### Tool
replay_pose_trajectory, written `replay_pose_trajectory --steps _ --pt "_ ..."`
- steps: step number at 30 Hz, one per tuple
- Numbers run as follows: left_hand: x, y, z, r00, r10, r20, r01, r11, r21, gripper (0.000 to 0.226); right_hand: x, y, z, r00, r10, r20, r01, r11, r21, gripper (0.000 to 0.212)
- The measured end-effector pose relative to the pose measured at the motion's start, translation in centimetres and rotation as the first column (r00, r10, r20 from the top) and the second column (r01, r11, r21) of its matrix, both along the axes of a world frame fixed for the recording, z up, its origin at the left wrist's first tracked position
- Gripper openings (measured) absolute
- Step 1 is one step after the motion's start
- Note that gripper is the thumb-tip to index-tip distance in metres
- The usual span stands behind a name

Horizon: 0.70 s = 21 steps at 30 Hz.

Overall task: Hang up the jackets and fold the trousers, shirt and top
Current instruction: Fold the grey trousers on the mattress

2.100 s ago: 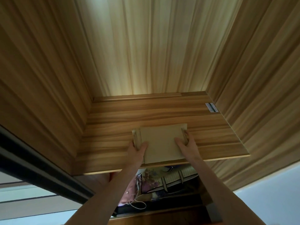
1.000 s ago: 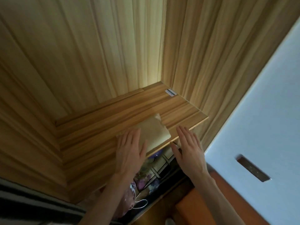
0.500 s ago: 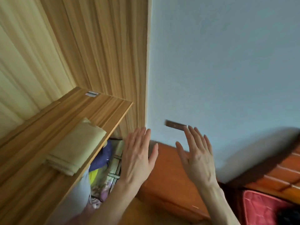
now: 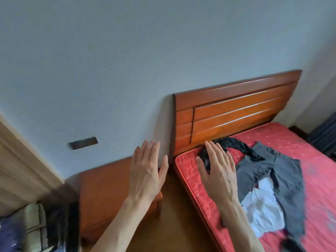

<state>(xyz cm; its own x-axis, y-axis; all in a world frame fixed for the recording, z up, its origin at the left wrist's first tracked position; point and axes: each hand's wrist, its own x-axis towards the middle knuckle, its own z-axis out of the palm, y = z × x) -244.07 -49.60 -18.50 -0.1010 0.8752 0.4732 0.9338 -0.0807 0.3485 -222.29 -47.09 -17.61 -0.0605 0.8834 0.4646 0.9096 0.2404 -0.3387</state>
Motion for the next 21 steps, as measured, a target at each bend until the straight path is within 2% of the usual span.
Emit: replay_pose_trajectory --steps 10,16,21 --pt "21.2 -1.2 -1.8 0.937 -0.343 0.069 0.345 0.939 -0.011 0.051 21.0 -8.4 -3.3 0.944 -0.329 -0.018 0.328 0.944 -0.042 0.052" --pt "30.2 -0.6 -3.3 0.871 -0.486 0.068 0.489 0.872 -0.026 0.05 29.0 -11.8 -4.7 0.879 -0.476 -0.037 0.473 0.878 -0.077 0.053" --pt "36.2 2.6 -4.2 0.811 -0.584 0.036 0.585 0.81 -0.04 0.054 34.0 -11.4 -5.1 0.827 -0.559 -0.055 0.554 0.828 -0.089 0.055"
